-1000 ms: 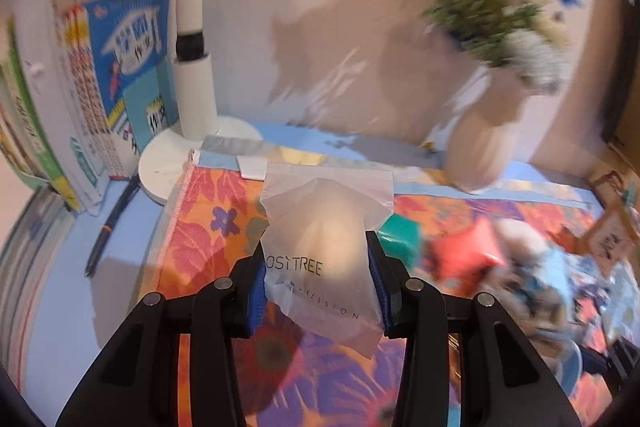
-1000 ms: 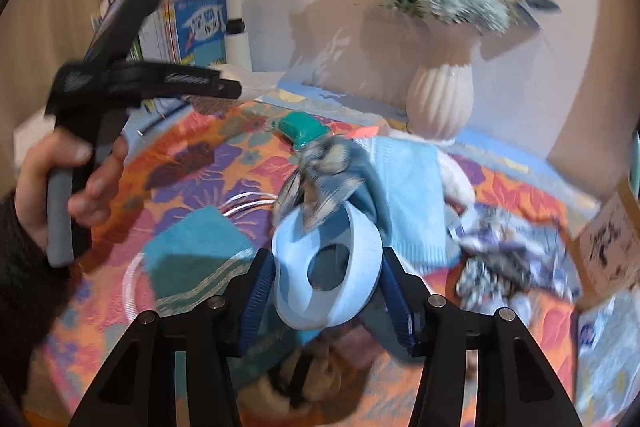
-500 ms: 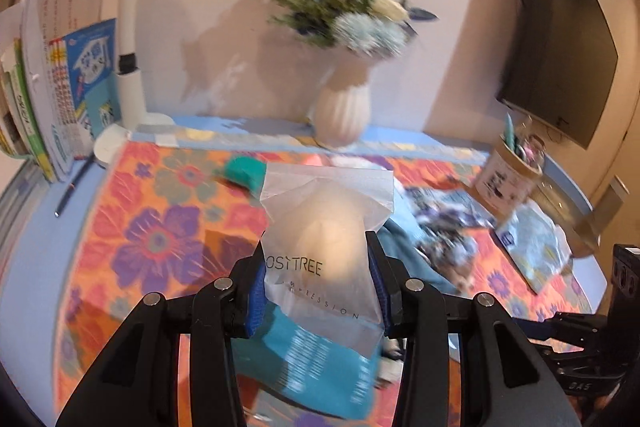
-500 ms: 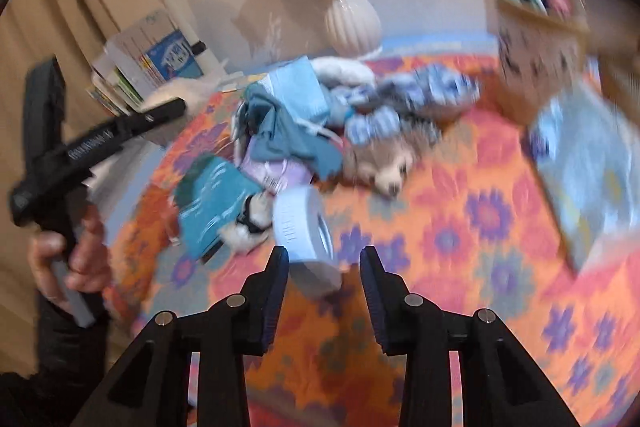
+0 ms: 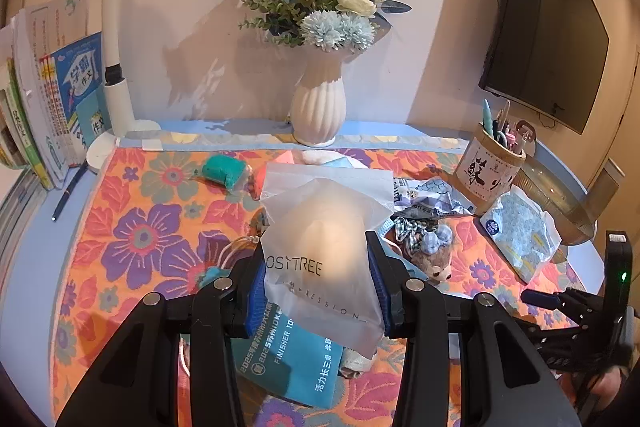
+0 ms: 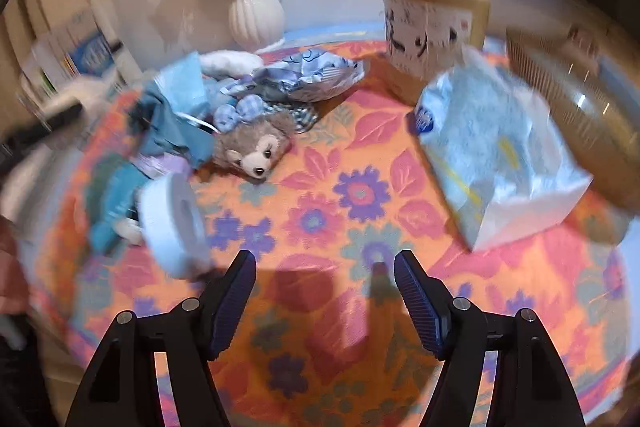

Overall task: Organize soft objects
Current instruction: 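Carry the bag and bowl in both tools over to the glass plate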

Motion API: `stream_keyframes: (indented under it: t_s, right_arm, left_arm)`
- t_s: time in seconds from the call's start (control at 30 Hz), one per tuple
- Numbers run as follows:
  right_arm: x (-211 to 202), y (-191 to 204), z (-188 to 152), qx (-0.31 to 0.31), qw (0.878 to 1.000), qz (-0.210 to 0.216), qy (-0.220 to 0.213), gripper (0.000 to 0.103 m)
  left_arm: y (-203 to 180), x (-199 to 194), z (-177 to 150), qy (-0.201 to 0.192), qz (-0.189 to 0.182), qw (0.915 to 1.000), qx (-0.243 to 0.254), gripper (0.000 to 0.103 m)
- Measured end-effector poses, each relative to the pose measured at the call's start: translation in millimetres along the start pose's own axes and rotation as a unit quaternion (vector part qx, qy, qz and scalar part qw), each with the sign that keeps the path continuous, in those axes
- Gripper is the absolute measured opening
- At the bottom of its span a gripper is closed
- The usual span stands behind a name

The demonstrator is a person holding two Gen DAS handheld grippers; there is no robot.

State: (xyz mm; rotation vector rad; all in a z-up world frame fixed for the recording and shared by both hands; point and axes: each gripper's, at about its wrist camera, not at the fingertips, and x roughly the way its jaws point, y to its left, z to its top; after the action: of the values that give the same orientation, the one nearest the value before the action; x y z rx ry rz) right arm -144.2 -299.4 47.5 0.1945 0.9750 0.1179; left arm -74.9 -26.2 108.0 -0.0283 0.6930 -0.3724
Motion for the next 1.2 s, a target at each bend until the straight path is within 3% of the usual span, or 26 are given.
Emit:
stream_keyframes:
  t_s: [0.07, 0.13, 0.17, 0.27, 0.33, 0.43, 0.5, 0.6, 0.67, 0.73, 0.8, 1.0, 1.2]
  right_arm:
    - [-10, -2, 0, 0.009, 0.998, 0.059, -0.016, 0.071]
    - [-19, 13, 2, -0.015, 0.995, 0.09, -0.034, 0.079]
    - [-19, 26, 2, -0.034, 0.995, 0.084, -0.04, 0.089]
    - [-5, 56, 6, -0.083, 0.995, -0.008, -0.05, 0.09]
    - [10, 46, 12, -0.058, 0.997, -0.039, -0.032, 0.087]
    - [12, 17, 14, -0.002, 0.999, 0.05, -0.018, 0.087]
    - [16, 16, 13, -0.003, 0.997, 0.076, -0.005, 0.092]
    - [31, 34, 5, -0.035, 0.995, 0.09, 0.015, 0.098]
    - [52, 50, 5, -0.059, 0.996, 0.062, 0.026, 0.098]
    - [59, 60, 7, -0.079, 0.997, 0.014, 0.012, 0.095]
    - [63, 67, 10, -0.094, 0.995, -0.014, 0.01, 0.066]
    - [25, 69, 19, -0.109, 0.993, -0.013, -0.039, 0.063]
    - [-62, 7, 61, -0.037, 0.987, -0.056, -0.145, 0.063]
  left_arm:
    - [-1, 2, 0, 0.002, 0.0, 1.0, 0.0, 0.04]
    - [-2, 4, 1, 0.002, -0.002, 1.0, 0.0, 0.04]
    - [-3, 5, 1, 0.002, -0.003, 1.0, 0.0, 0.04]
    - [-6, 6, 2, 0.002, -0.004, 1.0, 0.004, 0.04]
    - [-8, 5, 2, 0.002, -0.001, 1.0, 0.008, 0.04]
    - [-7, 3, 1, 0.002, 0.001, 0.9999, 0.016, 0.04]
    - [-7, 5, 2, 0.002, 0.0, 0.9999, 0.015, 0.04]
    - [-10, 11, 4, 0.005, -0.01, 0.9999, 0.006, 0.04]
    - [-17, 15, 4, 0.009, -0.012, 0.9998, 0.012, 0.04]
    - [-22, 16, 3, 0.012, -0.011, 0.9996, 0.023, 0.04]
    - [-27, 16, 4, 0.012, -0.009, 0.9994, 0.03, 0.04]
    - [-49, 11, 17, 0.0, -0.018, 0.9988, 0.045, 0.04]
    - [-108, -1, 53, -0.053, -0.067, 0.9938, 0.071, 0.04]
